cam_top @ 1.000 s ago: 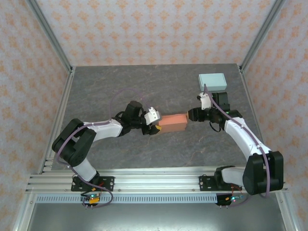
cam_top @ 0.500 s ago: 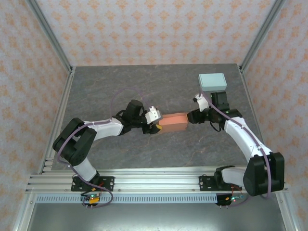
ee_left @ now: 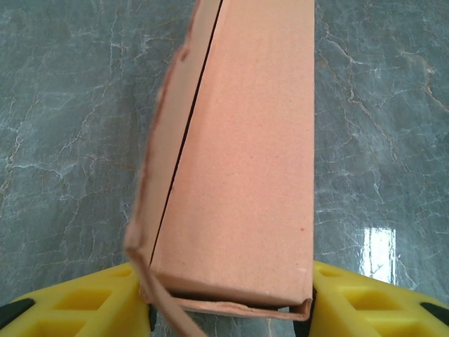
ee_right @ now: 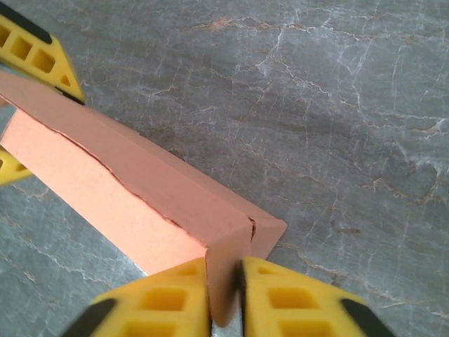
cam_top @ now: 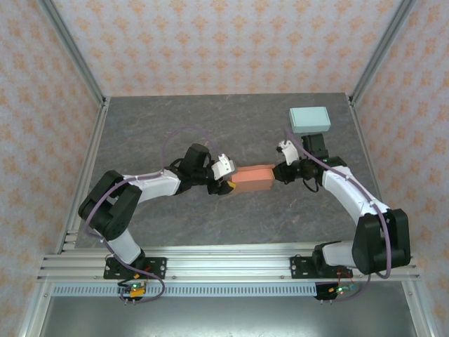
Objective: Fold the paper box
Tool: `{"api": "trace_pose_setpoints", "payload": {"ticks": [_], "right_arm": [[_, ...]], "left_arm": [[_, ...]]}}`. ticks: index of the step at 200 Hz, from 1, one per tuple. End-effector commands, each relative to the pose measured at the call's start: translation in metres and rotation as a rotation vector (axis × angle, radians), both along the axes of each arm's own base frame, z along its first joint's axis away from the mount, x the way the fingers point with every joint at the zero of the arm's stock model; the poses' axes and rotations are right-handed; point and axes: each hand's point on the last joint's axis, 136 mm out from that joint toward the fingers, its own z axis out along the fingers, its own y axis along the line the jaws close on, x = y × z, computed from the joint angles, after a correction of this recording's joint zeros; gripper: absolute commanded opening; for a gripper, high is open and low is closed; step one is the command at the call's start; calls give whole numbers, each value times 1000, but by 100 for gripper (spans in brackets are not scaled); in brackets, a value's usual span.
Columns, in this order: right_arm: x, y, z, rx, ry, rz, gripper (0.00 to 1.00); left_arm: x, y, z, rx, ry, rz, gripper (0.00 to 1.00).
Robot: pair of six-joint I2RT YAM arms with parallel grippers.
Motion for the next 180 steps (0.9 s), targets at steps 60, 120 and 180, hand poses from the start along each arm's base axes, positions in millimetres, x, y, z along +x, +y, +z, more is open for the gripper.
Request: {"api": "trace_pose_setpoints", "payload": {"ticks": [60,120,180], "right_arm": [[11,22,23,0,5,-275,3],[21,30,9,-56,16,-402,0],[18,19,-12,-96,10,-468,0]], "left_arm": [[33,9,9,32,-53,130,52],[52,15,14,37,-87,233,54],[59,32,44,-10,-86,382,98]]}}
